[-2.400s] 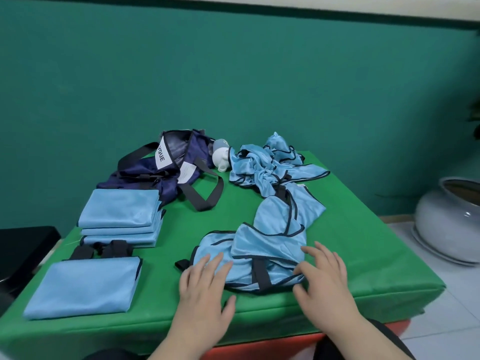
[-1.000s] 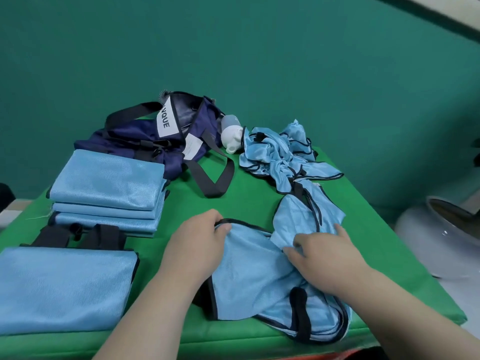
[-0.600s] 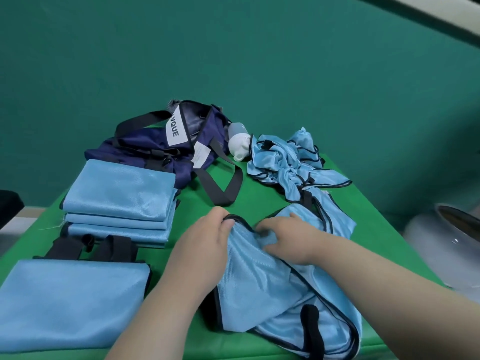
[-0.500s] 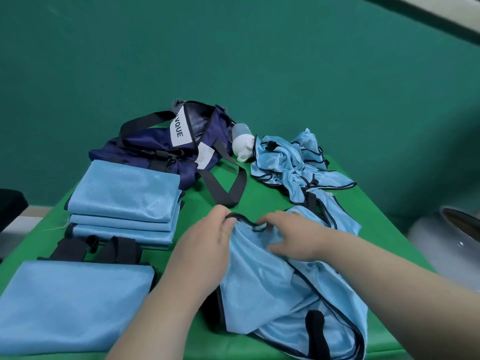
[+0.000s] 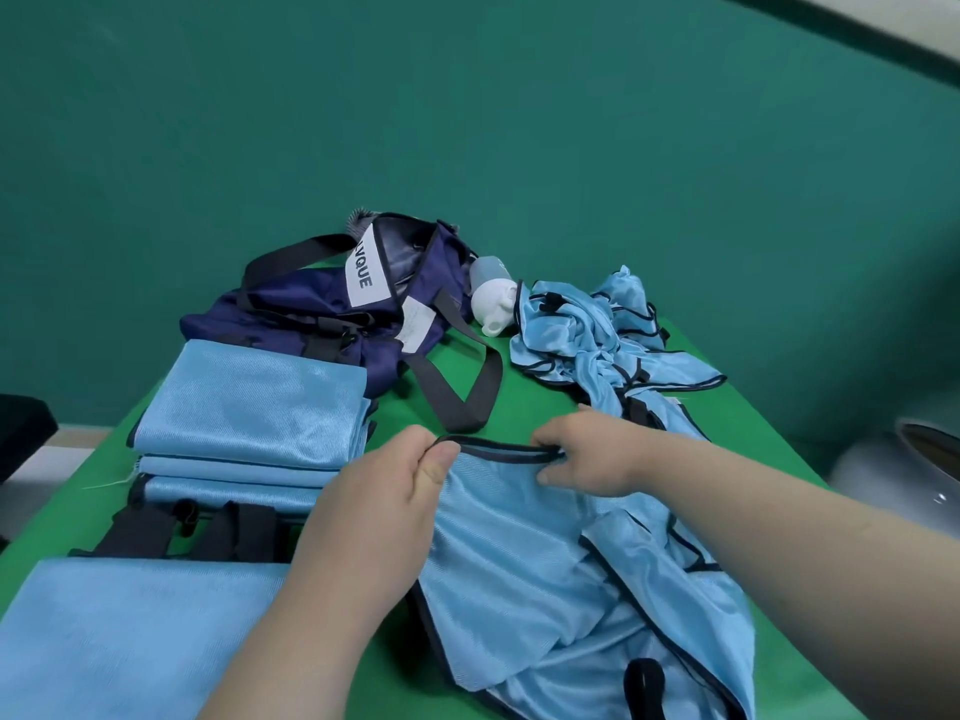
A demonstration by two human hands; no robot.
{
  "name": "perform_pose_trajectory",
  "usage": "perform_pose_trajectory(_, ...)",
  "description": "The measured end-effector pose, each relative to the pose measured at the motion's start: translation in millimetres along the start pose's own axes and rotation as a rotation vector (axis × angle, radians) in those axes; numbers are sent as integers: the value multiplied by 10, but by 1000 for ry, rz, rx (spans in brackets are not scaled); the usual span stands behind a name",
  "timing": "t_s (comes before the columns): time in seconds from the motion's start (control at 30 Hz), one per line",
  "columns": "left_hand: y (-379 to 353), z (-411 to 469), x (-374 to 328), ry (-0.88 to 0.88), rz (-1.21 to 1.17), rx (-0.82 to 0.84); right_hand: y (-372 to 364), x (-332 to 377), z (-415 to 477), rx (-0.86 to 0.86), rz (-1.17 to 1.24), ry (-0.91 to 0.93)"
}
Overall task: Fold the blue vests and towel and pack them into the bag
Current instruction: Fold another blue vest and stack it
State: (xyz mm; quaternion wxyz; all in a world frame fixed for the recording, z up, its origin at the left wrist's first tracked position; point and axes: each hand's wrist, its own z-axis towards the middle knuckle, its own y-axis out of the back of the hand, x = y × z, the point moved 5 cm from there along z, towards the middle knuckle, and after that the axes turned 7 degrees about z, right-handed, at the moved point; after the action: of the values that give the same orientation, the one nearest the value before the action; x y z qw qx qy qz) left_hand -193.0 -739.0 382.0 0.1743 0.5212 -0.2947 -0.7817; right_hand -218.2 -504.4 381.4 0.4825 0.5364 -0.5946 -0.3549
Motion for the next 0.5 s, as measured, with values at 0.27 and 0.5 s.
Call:
perform_pose_trajectory(0.27,61,62,50,78,42,-55,322,-400,-213,-153,127,-130)
perform_pose_trajectory(0.5,120,17,12,95,-10,189,714,-680,-769,-250,189,-142)
